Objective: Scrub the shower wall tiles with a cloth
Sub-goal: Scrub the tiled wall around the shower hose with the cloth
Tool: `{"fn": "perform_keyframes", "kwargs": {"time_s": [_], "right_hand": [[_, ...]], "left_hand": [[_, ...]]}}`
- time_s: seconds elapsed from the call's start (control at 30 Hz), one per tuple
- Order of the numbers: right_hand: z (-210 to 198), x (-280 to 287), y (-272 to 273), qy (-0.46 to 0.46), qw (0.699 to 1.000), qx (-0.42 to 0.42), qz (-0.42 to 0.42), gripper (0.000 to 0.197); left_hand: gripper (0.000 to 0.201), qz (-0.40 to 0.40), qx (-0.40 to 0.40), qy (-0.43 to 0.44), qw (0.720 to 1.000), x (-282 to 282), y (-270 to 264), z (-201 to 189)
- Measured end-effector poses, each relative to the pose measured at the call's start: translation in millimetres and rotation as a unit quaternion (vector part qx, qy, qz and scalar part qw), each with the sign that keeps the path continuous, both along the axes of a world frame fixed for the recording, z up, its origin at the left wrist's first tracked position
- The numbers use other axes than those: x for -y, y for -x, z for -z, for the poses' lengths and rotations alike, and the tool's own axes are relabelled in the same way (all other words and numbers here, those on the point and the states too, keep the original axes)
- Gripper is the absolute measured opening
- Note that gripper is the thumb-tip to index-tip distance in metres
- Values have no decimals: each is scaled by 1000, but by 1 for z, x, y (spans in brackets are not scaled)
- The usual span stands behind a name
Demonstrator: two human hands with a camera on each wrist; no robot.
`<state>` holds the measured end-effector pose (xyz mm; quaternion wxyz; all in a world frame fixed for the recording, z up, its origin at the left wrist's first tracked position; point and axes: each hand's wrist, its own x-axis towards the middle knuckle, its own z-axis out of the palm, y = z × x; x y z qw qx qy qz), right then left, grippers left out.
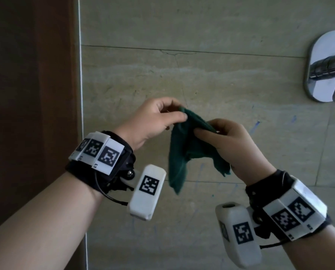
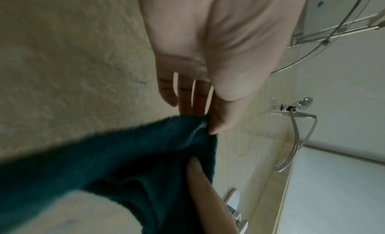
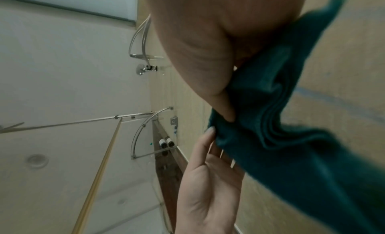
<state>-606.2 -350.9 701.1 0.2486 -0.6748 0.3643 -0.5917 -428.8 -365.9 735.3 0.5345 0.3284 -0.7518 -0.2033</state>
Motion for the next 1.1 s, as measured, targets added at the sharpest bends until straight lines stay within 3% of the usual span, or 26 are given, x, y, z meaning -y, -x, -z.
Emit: {"fn": "perform_keyframes", "kwargs": {"time_s": [0.1,0.23,0.37,0.47,0.57,0.63,0.73,0.83,0.93,1.0,1.1], "right_hand": [[2,0,5,-44,999,-17,-23,29],[-3,1,4,-29,998,48,19,6],[-10,3,-1,7,991,110,75,8],[-12,1,-6,0,986,160,34,4],[-8,-1,-12,-19,973,222,-53,14],[-4,-3,-13,-35,977,192,-89,23],[-2,-5,-9,-35,979,148,-139,36],[-3,-4,-4,-19,973,158,-166,52],[-3,-2,-3,-3,970,184,-157,37],[-4,-1,-2,-6,967,208,-148,31],[-6,1,2,-16,953,260,-157,26]], "left_hand": [[15,-27,-43,17,999,1,-3,-1],[16,-60,-69,53,994,-1,1,-2],[10,-13,29,64,997,-14,14,-4],[6,10,72,63,995,-18,22,-2],[10,-13,34,70,997,-12,21,-1],[13,-13,21,62,998,-11,19,-1],[19,5,39,32,999,-18,16,-1],[51,13,74,-15,997,-24,13,-4],[67,41,71,-32,996,-22,12,-6],[61,50,48,-15,997,-21,13,-6],[32,27,-1,0,1000,-17,12,-4]]}}
